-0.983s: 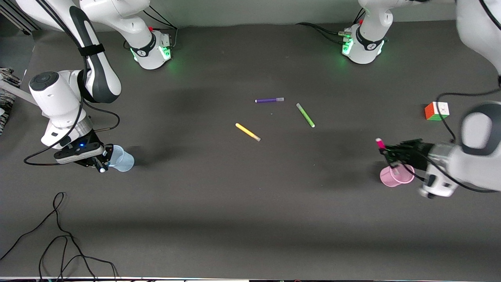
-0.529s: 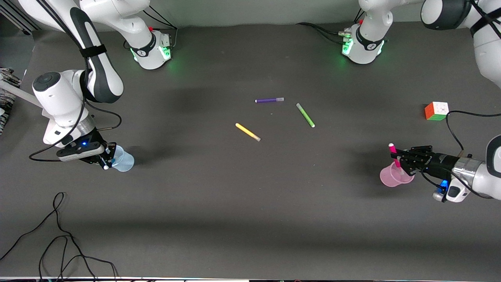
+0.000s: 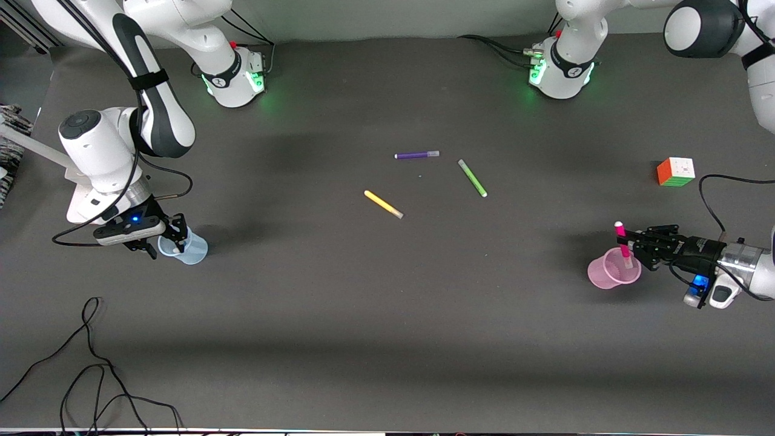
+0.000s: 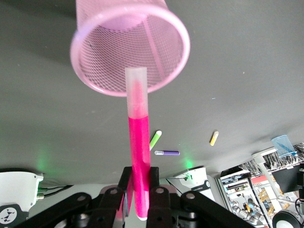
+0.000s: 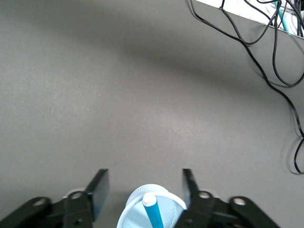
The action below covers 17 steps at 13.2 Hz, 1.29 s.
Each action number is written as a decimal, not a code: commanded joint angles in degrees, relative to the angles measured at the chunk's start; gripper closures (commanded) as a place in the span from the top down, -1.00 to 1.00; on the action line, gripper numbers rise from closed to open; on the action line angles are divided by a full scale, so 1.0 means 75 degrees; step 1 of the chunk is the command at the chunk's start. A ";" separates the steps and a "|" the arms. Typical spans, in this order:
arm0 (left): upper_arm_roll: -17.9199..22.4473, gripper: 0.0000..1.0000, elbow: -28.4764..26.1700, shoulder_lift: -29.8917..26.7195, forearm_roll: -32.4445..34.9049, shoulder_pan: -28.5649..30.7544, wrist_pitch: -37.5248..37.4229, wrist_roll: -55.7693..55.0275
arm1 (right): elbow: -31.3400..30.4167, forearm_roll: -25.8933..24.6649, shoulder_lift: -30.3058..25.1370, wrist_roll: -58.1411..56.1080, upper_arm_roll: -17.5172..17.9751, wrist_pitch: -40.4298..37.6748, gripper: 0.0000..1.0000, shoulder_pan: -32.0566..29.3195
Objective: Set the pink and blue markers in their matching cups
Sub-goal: 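Lower the blue marker into the clear cup while the left lowers pink, then open the right gripper and lift away while the left releases pink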
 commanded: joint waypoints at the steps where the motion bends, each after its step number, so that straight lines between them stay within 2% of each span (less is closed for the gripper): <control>1: -0.0079 -1.00 0.0336 0.0263 -0.0120 0.0061 -0.0113 0.0092 | 0.0386 0.0132 -0.0266 0.0067 -0.0036 -0.0894 1.00 0.0119; 3: -0.0056 -1.00 0.0313 0.0275 -0.0096 0.0061 -0.0054 0.0698 | 0.1274 0.0132 -0.0324 0.0557 -0.0001 -0.2564 1.00 0.0130; 4: -0.0032 -0.89 0.0313 0.0321 -0.0096 0.0061 -0.0019 0.1015 | 0.1964 0.0132 -0.0301 0.0919 -0.0001 -0.3734 1.00 0.0131; 6: -0.0020 -0.22 0.0301 0.0322 -0.0085 0.0061 0.0063 0.1100 | 0.3242 0.0132 -0.0219 0.1239 -0.0001 -0.5683 1.00 0.0142; 7: -0.0020 -0.01 0.0289 0.0322 -0.0073 0.0061 0.0063 0.1100 | 0.3747 0.0062 -0.0219 0.1344 0.0022 -0.6353 1.00 0.0154; 8: -0.0020 0.17 0.0289 0.0322 -0.0073 0.0061 0.0063 0.1124 | 0.4297 0.0038 -0.0242 0.1507 0.0034 -0.7090 1.00 0.0154; 9: -0.0020 0.18 0.0289 0.0322 -0.0073 0.0061 0.0063 0.1124 | 0.4987 0.0038 -0.0243 0.1776 0.0116 -0.8095 1.00 0.0154; 10: -0.0020 0.31 0.0289 0.0322 -0.0073 0.0061 0.0063 0.1112 | 0.5760 0.0026 -0.0231 0.2034 0.0128 -0.9115 1.00 0.0154; 11: -0.0020 0.99 0.0301 0.0310 -0.0038 0.0049 0.0051 0.1112 | 0.6348 0.0003 -0.0266 0.2036 0.0140 -0.9879 1.00 0.0154; 13: -0.0020 0.99 0.0394 0.0194 0.0009 -0.0044 -0.0007 0.1124 | 0.7124 -0.0358 -0.0336 0.2013 0.0221 -1.0761 1.00 0.0293; 14: -0.0055 0.99 0.0836 0.0065 0.0566 -0.0265 -0.0019 0.1124 | 0.7266 -0.0384 -0.0371 0.2048 0.0233 -1.1009 1.00 0.0503; 15: -0.0102 0.99 0.1304 -0.0040 0.1535 -0.0696 -0.0042 0.1170 | 0.7256 -0.0361 -0.0360 0.2060 0.0257 -1.1012 1.00 0.0517; 16: -0.0091 0.99 0.1390 -0.0389 0.2194 -0.1049 -0.0077 0.1356 | 0.7256 -0.0326 -0.0325 0.2129 0.0280 -1.1012 1.00 0.0517; 17: -0.0067 0.99 0.1263 -0.0822 0.2467 -0.1307 -0.0031 0.1590 | 0.7256 -0.0325 -0.0313 0.2281 0.0408 -1.1000 1.00 0.0506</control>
